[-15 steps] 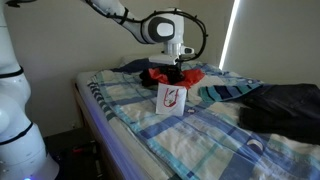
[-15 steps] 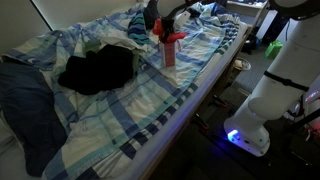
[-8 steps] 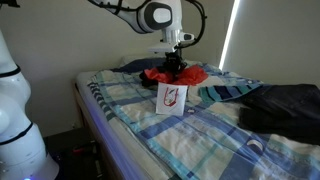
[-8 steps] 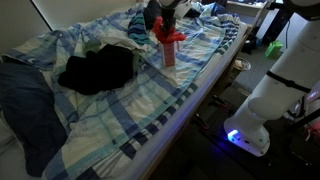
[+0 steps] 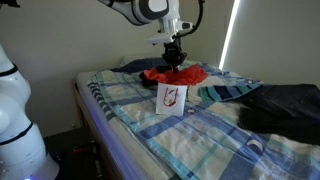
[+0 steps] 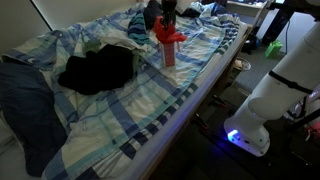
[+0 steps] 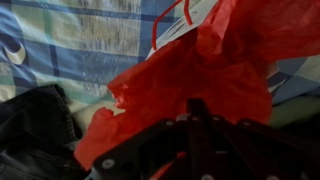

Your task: Put the plastic bag inside the gift bag

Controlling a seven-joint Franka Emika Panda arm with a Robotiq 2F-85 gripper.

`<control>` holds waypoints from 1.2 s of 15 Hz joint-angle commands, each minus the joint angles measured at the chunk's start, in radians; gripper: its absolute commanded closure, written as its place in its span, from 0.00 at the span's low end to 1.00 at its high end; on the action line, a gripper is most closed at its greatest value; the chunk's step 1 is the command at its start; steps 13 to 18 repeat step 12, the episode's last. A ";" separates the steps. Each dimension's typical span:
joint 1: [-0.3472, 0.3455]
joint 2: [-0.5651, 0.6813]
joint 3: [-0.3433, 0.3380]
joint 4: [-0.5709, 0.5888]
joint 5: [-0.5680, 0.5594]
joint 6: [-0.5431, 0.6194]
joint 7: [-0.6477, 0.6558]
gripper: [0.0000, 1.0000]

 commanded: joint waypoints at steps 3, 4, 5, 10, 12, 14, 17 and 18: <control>0.002 -0.102 0.000 -0.039 0.015 0.010 -0.006 0.68; 0.001 -0.053 0.000 -0.001 0.001 -0.002 0.000 0.84; 0.001 -0.065 -0.001 -0.003 0.001 -0.002 -0.001 0.77; 0.002 -0.081 -0.001 -0.016 0.001 -0.002 -0.001 0.68; 0.002 -0.081 -0.001 -0.016 0.001 -0.002 -0.001 0.68; 0.002 -0.081 -0.001 -0.016 0.001 -0.002 -0.001 0.68; 0.002 -0.081 -0.001 -0.016 0.001 -0.002 -0.001 0.68; 0.002 -0.081 -0.001 -0.016 0.001 -0.002 -0.001 0.68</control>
